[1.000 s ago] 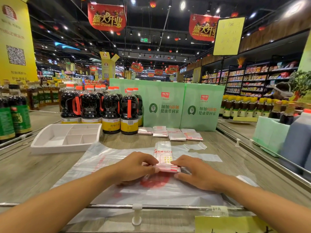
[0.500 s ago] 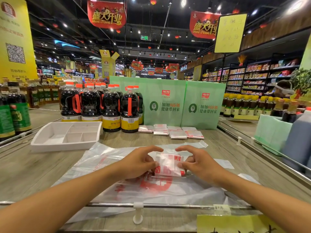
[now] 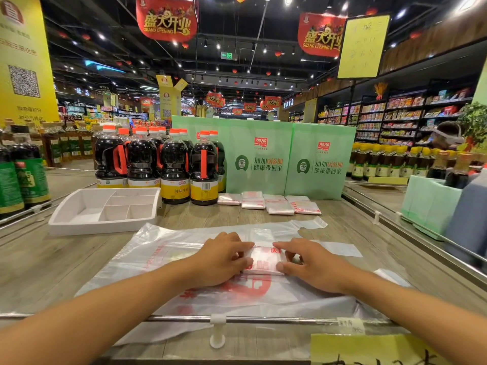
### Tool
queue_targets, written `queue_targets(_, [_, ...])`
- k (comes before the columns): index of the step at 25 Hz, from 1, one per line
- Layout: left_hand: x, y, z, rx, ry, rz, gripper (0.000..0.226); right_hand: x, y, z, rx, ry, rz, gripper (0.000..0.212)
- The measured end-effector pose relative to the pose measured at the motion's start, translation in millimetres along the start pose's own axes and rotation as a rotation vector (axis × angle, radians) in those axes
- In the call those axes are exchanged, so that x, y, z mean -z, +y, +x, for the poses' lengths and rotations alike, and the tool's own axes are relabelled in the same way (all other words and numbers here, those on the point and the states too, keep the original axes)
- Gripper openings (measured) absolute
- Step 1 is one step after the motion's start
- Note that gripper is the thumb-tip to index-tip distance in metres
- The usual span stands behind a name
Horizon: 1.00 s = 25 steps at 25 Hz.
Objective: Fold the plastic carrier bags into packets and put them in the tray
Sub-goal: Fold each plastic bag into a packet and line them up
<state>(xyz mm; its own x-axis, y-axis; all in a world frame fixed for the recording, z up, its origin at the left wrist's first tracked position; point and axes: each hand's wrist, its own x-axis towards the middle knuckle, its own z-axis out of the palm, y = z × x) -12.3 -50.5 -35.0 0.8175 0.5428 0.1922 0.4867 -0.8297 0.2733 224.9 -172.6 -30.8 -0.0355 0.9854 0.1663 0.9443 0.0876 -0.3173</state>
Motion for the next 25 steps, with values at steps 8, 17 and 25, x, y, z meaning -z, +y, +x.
queue_targets(8, [1,-4,1,0.062,-0.352,0.181,0.061,1,8,1,-0.001,-0.172,-0.170,0.085])
queue_targets(17, [2,-5,-5,0.008,-0.311,0.099,0.071,-2,8,-3,0.047,-0.220,-0.195,0.073])
queue_targets(25, [10,-3,-7,-0.117,-0.102,-0.097,0.053,6,0,-9,0.116,-0.061,-0.066,0.065])
